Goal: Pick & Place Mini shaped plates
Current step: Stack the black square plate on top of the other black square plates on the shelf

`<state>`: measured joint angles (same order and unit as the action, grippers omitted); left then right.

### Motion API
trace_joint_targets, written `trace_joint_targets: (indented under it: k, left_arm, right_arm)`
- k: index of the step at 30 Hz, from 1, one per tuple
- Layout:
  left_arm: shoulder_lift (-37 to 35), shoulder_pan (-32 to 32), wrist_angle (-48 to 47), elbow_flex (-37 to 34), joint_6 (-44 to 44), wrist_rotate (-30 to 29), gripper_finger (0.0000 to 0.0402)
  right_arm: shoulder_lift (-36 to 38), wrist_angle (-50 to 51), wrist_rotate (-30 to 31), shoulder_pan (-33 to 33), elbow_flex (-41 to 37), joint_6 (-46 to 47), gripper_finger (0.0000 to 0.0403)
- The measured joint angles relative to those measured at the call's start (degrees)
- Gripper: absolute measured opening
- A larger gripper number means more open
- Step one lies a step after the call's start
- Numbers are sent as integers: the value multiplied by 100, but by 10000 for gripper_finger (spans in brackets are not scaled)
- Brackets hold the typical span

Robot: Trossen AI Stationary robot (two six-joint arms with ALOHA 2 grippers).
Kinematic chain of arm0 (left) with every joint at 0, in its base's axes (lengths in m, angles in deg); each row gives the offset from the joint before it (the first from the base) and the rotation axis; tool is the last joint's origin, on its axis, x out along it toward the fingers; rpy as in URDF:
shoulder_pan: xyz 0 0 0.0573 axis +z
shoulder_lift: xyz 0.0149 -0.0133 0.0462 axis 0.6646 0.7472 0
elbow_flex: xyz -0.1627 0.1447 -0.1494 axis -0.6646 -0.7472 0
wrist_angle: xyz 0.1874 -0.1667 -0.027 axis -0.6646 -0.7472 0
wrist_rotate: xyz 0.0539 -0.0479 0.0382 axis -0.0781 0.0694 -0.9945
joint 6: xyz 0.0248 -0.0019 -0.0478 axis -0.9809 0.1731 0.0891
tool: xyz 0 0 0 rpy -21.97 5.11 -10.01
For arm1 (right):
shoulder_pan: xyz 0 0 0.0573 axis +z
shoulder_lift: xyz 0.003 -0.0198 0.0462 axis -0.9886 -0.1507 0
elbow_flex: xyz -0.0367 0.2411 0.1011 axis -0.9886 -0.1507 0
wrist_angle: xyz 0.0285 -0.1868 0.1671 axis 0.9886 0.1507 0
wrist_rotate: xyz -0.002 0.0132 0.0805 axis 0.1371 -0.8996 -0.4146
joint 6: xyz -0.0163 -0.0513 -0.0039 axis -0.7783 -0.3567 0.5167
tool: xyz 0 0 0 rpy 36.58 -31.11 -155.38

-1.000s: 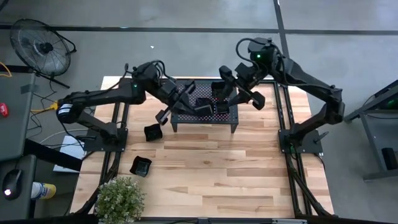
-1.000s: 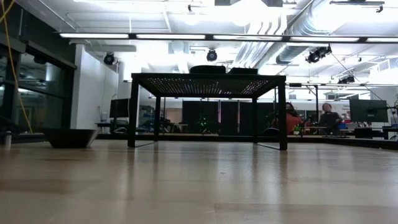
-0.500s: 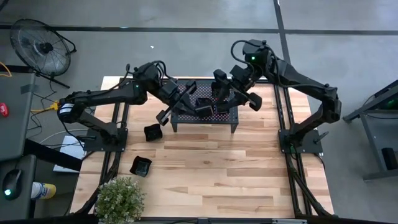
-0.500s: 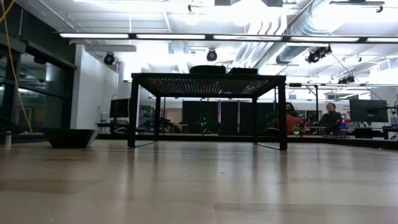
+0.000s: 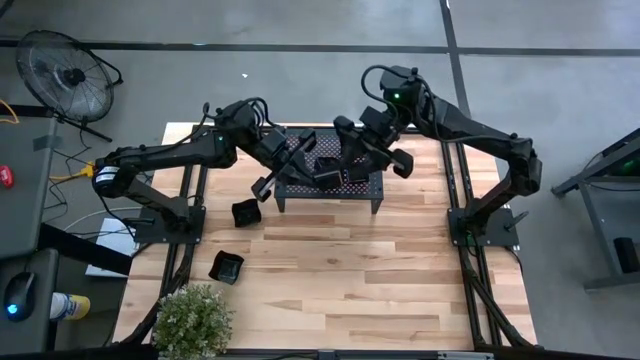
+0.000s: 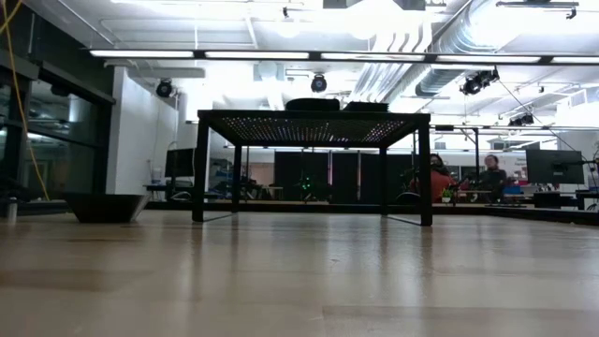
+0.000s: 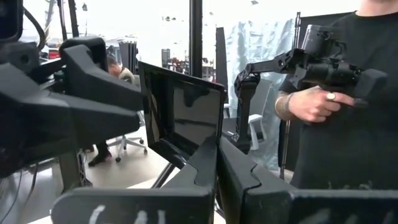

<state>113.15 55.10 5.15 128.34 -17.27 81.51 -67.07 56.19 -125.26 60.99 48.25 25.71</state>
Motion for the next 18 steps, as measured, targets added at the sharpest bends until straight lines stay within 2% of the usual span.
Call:
trace_joint_targets:
  k: [10, 18]
  left_arm:
    - [0, 0, -124, 0, -1, -4, 0]
    - [0, 0, -126, 0, -1, 3, 0]
  right_arm:
    - [0, -235, 23, 178, 0, -15, 128]
    - [0, -287, 31, 160, 0, -9, 81]
